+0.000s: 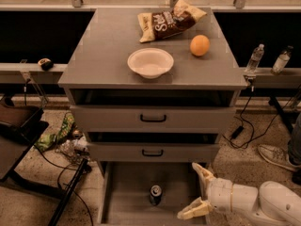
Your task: Pick pepsi can from bottom drawer and place on counter
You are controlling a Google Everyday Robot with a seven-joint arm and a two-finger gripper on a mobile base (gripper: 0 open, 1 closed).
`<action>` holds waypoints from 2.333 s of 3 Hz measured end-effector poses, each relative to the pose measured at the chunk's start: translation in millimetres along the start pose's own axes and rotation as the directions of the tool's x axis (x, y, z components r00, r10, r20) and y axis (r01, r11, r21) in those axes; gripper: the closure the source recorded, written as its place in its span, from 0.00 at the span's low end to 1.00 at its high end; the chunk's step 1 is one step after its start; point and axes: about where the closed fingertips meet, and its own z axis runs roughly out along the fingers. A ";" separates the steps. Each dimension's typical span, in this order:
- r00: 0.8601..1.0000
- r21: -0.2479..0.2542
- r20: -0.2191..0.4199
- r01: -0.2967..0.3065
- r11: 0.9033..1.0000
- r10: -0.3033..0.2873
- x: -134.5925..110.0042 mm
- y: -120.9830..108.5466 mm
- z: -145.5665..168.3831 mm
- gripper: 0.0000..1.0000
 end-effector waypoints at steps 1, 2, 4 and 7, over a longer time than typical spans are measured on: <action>0.997 -0.058 -0.028 0.069 0.996 -0.071 38.6 -5.1 39.2 0.00; 0.995 -0.060 -0.034 0.090 0.994 -0.093 66.2 -9.7 66.3 0.00; 0.995 -0.052 -0.031 0.089 0.995 -0.091 78.0 -15.1 75.7 0.00; 0.978 -0.020 -0.044 0.201 0.979 -0.202 145.8 -78.6 110.1 0.00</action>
Offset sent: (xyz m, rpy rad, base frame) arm 0.0335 0.0452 -0.1284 -0.0791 -0.0665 0.0903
